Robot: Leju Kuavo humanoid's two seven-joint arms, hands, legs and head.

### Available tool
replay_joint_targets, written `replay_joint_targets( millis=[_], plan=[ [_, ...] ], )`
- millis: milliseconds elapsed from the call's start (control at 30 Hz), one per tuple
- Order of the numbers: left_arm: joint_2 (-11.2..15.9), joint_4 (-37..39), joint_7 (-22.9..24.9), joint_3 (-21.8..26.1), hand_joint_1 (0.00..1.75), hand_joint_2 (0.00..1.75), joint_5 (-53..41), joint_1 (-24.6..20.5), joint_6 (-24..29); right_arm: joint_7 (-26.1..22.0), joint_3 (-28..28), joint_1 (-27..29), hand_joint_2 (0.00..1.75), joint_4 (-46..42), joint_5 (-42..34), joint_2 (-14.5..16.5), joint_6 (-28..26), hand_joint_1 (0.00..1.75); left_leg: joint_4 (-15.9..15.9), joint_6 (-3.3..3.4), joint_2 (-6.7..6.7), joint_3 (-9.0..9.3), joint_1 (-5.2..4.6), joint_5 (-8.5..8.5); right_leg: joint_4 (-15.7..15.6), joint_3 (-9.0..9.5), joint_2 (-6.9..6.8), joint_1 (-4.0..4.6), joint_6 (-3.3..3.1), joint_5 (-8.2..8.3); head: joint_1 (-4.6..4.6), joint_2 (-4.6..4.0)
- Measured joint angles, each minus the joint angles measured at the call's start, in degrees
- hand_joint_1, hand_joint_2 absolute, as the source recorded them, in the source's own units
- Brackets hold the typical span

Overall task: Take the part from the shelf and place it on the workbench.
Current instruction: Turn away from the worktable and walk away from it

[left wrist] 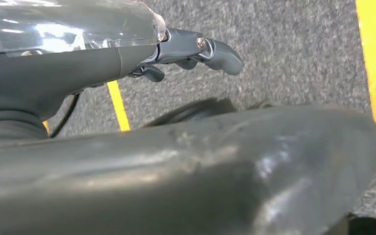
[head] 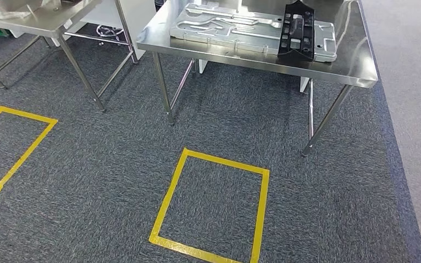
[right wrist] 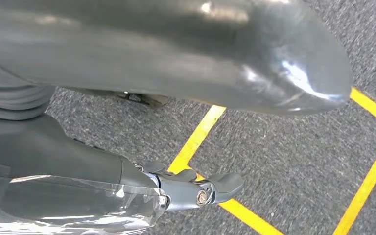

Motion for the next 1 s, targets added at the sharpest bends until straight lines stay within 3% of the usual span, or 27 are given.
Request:
replay_joint_targets(
  millis=[67, 133, 167, 233, 267, 300, 333, 367, 433, 500, 633, 700, 767, 800, 833, 867, 933, 1000],
  plan=[
    [0.0, 0.0, 0.0, -0.01, 0.0, 0.0, -0.01, -0.02, 0.0, -0.02, -0.05, -0.06, 0.0, 0.15, 0.01, -0.01, 0.03, 0.0, -0.25, 0.52, 0.15, -0.11, -0.09, 0.22, -0.02, -0.22, 0.2, -0.08, 0.76, 0.2, 0.02, 0.0],
    [0.01, 0.0, -0.02, -0.01, 0.0, 0.0, -0.08, -0.01, 0.0, -0.04, -0.09, -0.11, 0.0, 0.27, 0.01, -0.04, 0.03, 0.0, -0.66, 1.34, 0.56, -0.14, 0.09, 0.77, 1.42, -0.89, -0.11, -0.21, 1.36, -0.93, 0.09, 0.0],
    [0.0, 0.0, -0.04, -0.02, 0.0, 0.0, -0.13, -0.01, 0.0, -0.05, -0.11, -0.15, 0.0, 0.32, 0.01, -0.06, 0.03, 0.0, -0.86, 1.71, 0.79, -0.21, 0.22, 1.06, 3.61, -1.87, -0.37, -0.24, 1.58, -2.46, 0.18, 0.0],
    [-0.01, 0.0, -0.1, -0.03, 0.0, 0.0, -0.19, 0.04, -0.03, -0.06, -0.15, -0.2, 0.0, 0.44, 0.01, -0.09, 0.03, 0.0, -0.88, 2.04, 1.22, -0.63, 0.13, 1.28, 10.82, -5.14, -0.79, -0.35, 1.89, -6.55, 0.31, 0.0],
    [-0.02, 0.0, -0.18, -0.02, 0.0, 0.0, -0.19, 0.1, -0.07, -0.06, -0.2, -0.19, 0.0, 0.51, 0.01, -0.11, 0.02, 0.0, -0.84, 2.07, 1.44, -0.8, 0.08, 1.32, 14.2, -6.65, -0.85, -0.4, 2.01, -7.91, 0.33, 0.0],
    [-0.02, 0.0, -0.28, -0.02, 0.0, 0.0, -0.18, 0.16, -0.15, -0.06, -0.26, -0.18, 0.0, 0.61, 0.02, -0.14, 0.01, 0.0, -0.79, 2.08, 1.68, -0.92, 0.03, 1.35, 16.02, -7.39, -0.94, -0.43, 2.08, -8.25, 0.32, 0.0],
    [-0.02, 0.0, -0.38, -0.02, 0.0, 0.0, -0.17, 0.19, -0.23, -0.06, -0.32, -0.17, 0.0, 0.69, 0.04, -0.16, -0.04, 0.0, -0.73, 2.06, 1.89, -0.96, -0.01, 1.36, 15.53, -6.96, -1.06, -0.45, 2.07, -7.38, 0.32, 0.0],
    [-0.02, 0.0, -0.45, -0.02, 0.0, 0.0, -0.17, 0.19, -0.3, -0.07, -0.36, -0.17, 0.0, 0.75, 0.09, -0.19, -0.15, 0.0, -0.66, 2.01, 2.07, -0.93, -0.02, 1.33, 12.73, -5.37, -1.25, -0.46, 1.97, -5.59, 0.32, 0.0],
    [-0.02, 0.0, -0.48, -0.02, 0.0, 0.0, -0.16, 0.17, -0.4, -0.08, -0.39, -0.25, 0.0, 0.81, 0.2, -0.18, -0.45, 0.0, -0.47, 1.75, 2.33, -0.82, -0.18, 1.2, 4.47, -0.96, -2.14, -0.31, 1.52, -2.13, 0.32, 0.0],
    [-0.01, 0.0, -0.46, -0.01, 0.0, 0.0, -0.15, 0.17, -0.44, -0.11, -0.39, -0.33, 0.0, 0.88, 0.37, -0.09, -0.76, 0.0, -0.28, 1.21, 2.52, -0.87, -0.4, 1.11, 0.04, 1.09, -2.69, -0.01, 0.93, -1.05, 0.28, 0.0],
    [0.13, 0.0, 0.34, -0.01, 0.0, 0.0, -0.17, 0.25, -0.53, -0.15, -0.4, -0.42, 0.0, 1.56, 1.05, 0.17, -1.46, 0.0, 0.62, -0.18, 2.47, -1.22, -0.33, 0.28, -0.77, 0.96, -2.07, -0.15, -0.34, -0.62, 0.22, 0.0],
    [0.29, 0.0, 0.65, -0.01, 0.0, 0.0, -0.2, 0.37, -0.55, -0.15, -0.42, -0.57, 0.0, 1.99, 1.17, 0.32, -1.63, 0.0, 5.72, -0.7, 1.7, -3.45, -0.17, -3.04, -1.03, 0.86, -1.86, -0.34, -0.93, -0.31, 0.13, 0.0],
    [0.43, 0.0, 0.75, -0.01, 0.0, 0.0, -0.22, 0.53, -0.56, -0.15, -0.45, -0.62, 0.0, 2.39, 1.19, 0.35, -1.66, 0.0, 13.58, -1.02, 1.34, -6.97, -0.07, -6.76, -0.93, 0.61, -1.57, -0.29, -1.13, -0.24, 0.07, 0.0],
    [0.49, 0.0, 0.78, -0.01, 0.0, 0.0, -0.24, 0.62, -0.57, -0.15, -0.47, -0.62, 0.0, 2.57, 1.19, 0.35, -1.67, 0.0, 16.04, -1.11, 1.3, -8.04, -0.01, -7.36, -0.85, 0.54, -1.37, -0.27, -1.14, -0.23, 0.07, 0.0],
    [0.55, 0.0, 0.82, -0.01, 0.0, 0.0, -0.25, 0.71, -0.57, -0.15, -0.49, -0.63, 0.0, 2.73, 1.19, 0.35, -1.67, 0.0, 16.23, -1.13, 1.3, -8.07, 0.06, -6.73, -0.74, 0.51, -1.14, -0.27, -1.12, -0.24, 0.07, 0.0],
    [0.61, 0.0, 0.85, -0.01, 0.0, 0.0, -0.26, 0.77, -0.57, -0.15, -0.5, -0.66, 0.0, 2.86, 1.19, 0.35, -1.68, 0.0, 14.12, -1.1, 1.28, -7.01, 0.13, -5.09, -0.63, 0.53, -0.86, -0.27, -1.08, -0.26, 0.07, 0.0],
    [0.74, 0.0, 0.89, -0.01, 0.0, 0.0, -0.27, 0.83, -0.57, -0.15, -0.51, -0.77, 0.0, 3.04, 1.19, 0.38, -1.67, 0.0, 6.06, -0.84, 0.68, -3.11, 0.25, -1.23, -0.29, 0.52, -0.3, -0.21, -0.83, -0.39, 0.08, 0.0],
    [0.81, 0.0, 1.1, -0.01, 0.0, 0.0, -0.38, 0.8, -0.51, -0.01, -0.55, -0.9, 0.0, 3.2, 1.07, 0.4, -1.74, 0.0, 0.84, -0.41, -0.03, -0.82, 0.17, 0.32, 0.05, 0.28, 0.12, -0.07, -0.27, -0.46, 0.11, 0.0]
  ],
)
